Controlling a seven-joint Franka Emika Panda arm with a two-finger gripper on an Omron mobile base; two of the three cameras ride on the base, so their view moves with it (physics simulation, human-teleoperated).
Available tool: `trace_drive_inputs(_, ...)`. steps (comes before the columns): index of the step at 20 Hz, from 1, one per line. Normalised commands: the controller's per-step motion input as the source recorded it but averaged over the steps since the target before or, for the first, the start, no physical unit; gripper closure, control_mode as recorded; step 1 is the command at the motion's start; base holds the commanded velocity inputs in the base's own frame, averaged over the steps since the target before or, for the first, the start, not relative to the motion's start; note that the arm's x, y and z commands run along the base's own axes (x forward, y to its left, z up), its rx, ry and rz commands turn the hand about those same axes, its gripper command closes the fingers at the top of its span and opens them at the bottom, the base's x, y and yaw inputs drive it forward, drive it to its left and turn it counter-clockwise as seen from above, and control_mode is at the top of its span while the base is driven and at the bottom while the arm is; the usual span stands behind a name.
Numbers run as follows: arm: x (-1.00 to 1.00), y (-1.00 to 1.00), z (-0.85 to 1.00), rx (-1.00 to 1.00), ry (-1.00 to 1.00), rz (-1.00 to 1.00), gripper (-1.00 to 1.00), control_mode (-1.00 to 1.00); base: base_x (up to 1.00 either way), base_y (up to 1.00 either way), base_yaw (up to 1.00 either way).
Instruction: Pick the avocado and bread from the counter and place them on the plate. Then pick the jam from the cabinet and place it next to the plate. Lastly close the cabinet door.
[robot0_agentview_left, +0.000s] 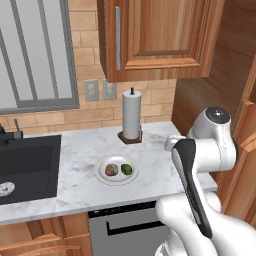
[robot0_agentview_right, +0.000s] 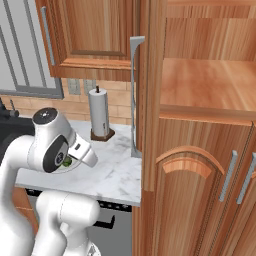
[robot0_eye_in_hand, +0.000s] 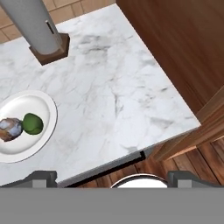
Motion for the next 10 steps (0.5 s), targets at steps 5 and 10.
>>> trace_drive_inputs(5, -0.19, -0.01, 0.0, 0.0, -0.03, 0.0, -1.0, -1.0, 0.0, 0.0, 0.0)
trace_drive_inputs(10, -0.06, -0.09, 0.0, 0.0, 0.0, 0.0, -1.0, -1.0, 0.0, 0.0, 0.0)
